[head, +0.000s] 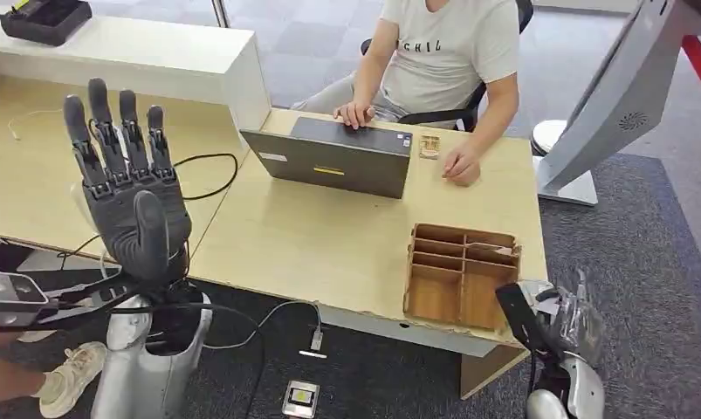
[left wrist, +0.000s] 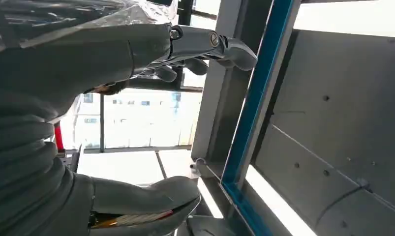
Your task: Pass the card to the sensor for recognition and then transmit it.
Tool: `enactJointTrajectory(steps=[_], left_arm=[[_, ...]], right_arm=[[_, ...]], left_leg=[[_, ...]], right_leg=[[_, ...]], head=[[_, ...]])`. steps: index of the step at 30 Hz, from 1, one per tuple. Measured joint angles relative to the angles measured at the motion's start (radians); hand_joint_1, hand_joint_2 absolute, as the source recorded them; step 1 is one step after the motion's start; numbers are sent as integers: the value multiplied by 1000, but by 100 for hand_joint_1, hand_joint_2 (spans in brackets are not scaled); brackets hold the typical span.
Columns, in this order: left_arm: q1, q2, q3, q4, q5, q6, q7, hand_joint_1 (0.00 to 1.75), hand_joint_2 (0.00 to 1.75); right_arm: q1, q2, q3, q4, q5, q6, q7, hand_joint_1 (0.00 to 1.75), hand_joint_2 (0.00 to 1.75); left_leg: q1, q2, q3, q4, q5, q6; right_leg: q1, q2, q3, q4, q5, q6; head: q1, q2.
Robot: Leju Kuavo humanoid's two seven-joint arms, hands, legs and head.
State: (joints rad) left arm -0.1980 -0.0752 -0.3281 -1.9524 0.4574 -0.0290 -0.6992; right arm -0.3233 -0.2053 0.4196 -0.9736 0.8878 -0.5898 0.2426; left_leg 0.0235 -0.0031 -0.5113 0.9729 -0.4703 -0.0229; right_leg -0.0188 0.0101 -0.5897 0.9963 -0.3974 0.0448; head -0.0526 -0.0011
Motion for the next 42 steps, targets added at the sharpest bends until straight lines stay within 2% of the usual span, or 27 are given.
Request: enactJointTrajectory(steps=[6,12,16,20,25,33,42], left_arm=[[-6,-8,1,13,1,-28,0,0,175],[-17,-15,2,27,11,-47,0,0,175],[-24,-23,2,42,20,-59,1,0,175],[-32,-33,-1,59,31,-78,1,0,175],[-46,-55,-3,82,30,-117,2,0,175],[-68,-92,-2,115,29,-149,2,0,175],[-76,-108,0,140,36,-182,2,0,175]], right_arm=[[-19,-28,-24,-163,88,29,-5,175,175],[-55,-40,-31,-313,113,47,-17,175,175],[-94,-39,-30,-365,102,60,-27,175,175],[-150,-32,-24,-363,59,75,-51,175,175],[-256,-4,-10,-287,61,95,-75,175,175],[-424,69,56,-63,116,135,-76,175,175],[-515,140,120,163,153,168,-60,175,175]], left_leg=[[0,0,-1,0,0,0],[0,0,-1,0,0,0],[0,0,-1,0,0,0],[0,0,-1,0,0,0],[0,0,-2,0,0,0],[1,-1,-3,0,0,0],[1,-1,-3,0,0,0]], right_leg=[[0,0,0,0,0,0],[0,0,0,0,0,0],[0,0,0,0,0,0],[0,0,0,0,0,0],[0,0,-1,0,0,0],[0,-1,-2,1,0,0],[0,-1,-2,1,0,0]], head=[[0,0],[0,0],[0,0],[0,0],[0,0],[0,0],[0,0]])
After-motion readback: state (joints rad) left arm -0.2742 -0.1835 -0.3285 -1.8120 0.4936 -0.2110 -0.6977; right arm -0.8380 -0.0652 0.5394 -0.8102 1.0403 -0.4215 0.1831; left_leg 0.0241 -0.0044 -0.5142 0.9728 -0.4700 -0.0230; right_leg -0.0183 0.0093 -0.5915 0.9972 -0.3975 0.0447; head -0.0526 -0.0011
